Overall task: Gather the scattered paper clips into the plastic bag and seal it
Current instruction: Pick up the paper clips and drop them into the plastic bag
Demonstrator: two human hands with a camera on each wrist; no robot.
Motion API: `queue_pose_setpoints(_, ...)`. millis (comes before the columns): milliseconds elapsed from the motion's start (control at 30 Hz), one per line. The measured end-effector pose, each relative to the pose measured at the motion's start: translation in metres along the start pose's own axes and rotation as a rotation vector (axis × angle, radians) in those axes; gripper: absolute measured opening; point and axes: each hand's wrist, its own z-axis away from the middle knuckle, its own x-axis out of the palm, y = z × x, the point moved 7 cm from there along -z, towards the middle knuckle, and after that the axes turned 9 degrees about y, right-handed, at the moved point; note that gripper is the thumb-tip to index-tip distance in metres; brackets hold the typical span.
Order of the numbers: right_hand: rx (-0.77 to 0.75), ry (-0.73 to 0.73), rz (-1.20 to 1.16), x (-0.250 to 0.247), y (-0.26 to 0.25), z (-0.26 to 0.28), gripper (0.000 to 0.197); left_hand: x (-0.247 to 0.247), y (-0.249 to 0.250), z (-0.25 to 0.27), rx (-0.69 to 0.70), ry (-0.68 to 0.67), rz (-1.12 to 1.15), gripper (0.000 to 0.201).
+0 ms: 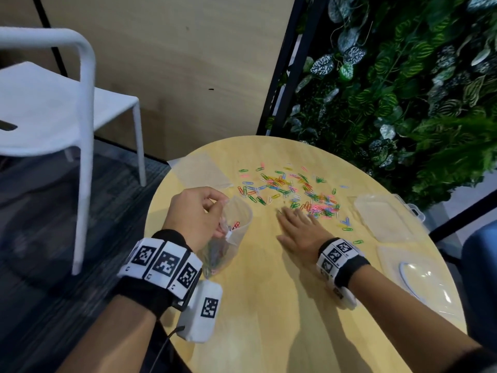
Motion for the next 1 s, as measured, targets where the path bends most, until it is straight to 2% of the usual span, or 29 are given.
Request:
queue_pose_setpoints(100,0.129,-0.031,-0.030,0.008,0.034,0.005,0.064,0.005,0.001,0.002,-0.005,-0.019,0.007,0.013)
queue_pose_setpoints(233,0.177,0.050,-0.116,0.003,0.041,0.010,0.053,0.011,0.002,0.003,0.002,-0.035,-0.006,0.013)
queue_pose_setpoints(333,0.168,0.144,-0.023,-0.008,0.033,0.009,0.038,0.017,0.004,0.004,-0.004,-0.044,-0.011,0.013)
queue_pose_setpoints(433,0.188,0.137,0.065,-0.016,0.025,0.014,0.028,0.023,0.007,0.007,-0.003,-0.055,-0.019,0.012)
queue_pose_setpoints(567,0.288,0.151,0.016,-0.021,0.034,0.024,0.023,0.029,0.012,0.011,0.011,-0.069,-0.034,0.013)
queue_pose_setpoints(633,0.355,0.179,-0.035,-0.023,0.047,0.032,0.030,0.032,0.013,0.013,0.013,-0.081,-0.035,0.012)
queue_pose_setpoints(700,0.498,0.237,-0.267,-0.028,0.066,0.045,0.032,0.034,0.013,0.015,0.018,-0.095,-0.036,0.011)
queue_pose_setpoints(733,0.597,0.299,-0.467,-0.029,0.076,0.053,0.027,0.035,0.014,0.015,0.023,-0.100,-0.037,0.011)
queue_pose_setpoints(833,0.829,0.460,-1.296,-0.025,0.086,0.070,0.006,0.036,0.014,0.016,0.032,-0.096,-0.047,0.013)
queue_pose_setpoints(900,0.813,0.437,-1.843,-0.030,0.066,0.067,0.012,0.040,0.014,0.017,0.031,-0.098,-0.062,0.013)
queue_pose_setpoints(933,0.767,0.382,-2.020,-0.039,0.050,0.065,0.015,0.042,0.015,0.017,0.029,-0.101,-0.062,0.013)
queue_pose_setpoints(1000,0.602,0.248,-2.143,-0.064,0.014,0.062,0.017,0.048,0.015,0.018,0.029,-0.107,-0.065,0.013)
